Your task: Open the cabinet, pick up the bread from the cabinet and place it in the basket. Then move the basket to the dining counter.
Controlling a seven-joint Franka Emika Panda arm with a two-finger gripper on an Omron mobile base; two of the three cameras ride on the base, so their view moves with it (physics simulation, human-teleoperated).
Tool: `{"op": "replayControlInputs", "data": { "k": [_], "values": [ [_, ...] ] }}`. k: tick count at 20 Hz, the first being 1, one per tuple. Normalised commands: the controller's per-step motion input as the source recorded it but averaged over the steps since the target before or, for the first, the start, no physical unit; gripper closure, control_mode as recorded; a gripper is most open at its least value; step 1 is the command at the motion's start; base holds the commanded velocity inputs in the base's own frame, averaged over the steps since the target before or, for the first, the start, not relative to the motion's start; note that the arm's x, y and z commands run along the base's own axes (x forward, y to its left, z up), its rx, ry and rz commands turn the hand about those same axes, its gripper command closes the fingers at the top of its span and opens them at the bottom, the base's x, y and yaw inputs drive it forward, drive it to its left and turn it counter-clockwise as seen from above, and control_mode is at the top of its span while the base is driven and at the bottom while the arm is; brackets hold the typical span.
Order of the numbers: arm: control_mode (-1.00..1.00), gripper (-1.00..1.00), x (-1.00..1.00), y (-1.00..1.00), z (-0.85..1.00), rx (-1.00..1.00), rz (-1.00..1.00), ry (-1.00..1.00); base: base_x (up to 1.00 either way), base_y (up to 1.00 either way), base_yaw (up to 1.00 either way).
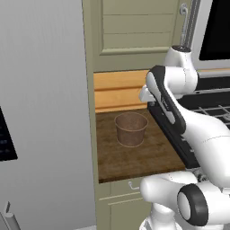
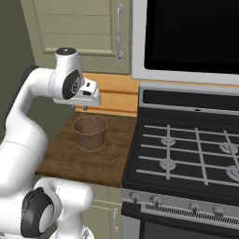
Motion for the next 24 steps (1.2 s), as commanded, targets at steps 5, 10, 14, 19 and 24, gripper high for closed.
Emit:
{"op": "replayControlInputs", "data": {
  "k": [5,10,14,19,24],
  "values": [
    [-1.0,-1.0,-0.53,-0.16,0.0,0.01,0.01,-0.19,0.0,0.0,0.0],
    [-1.0,-1.0,-0.2,-0.51,0.49,0.05,0.02,-0.31,0.0,0.0,0.0],
    [-1.0,-1.0,0.0,-0.45,0.72,0.02,0.0,-0.27,0.0,0.0,0.0],
    [-1.0,-1.0,0.0,-0.25,0.54,0.01,0.0,-0.22,0.0,0.0,0.0],
    [-1.0,-1.0,0.12,-0.21,0.51,0.0,-0.02,-0.13,0.0,0.0,0.0]
  ]
}}
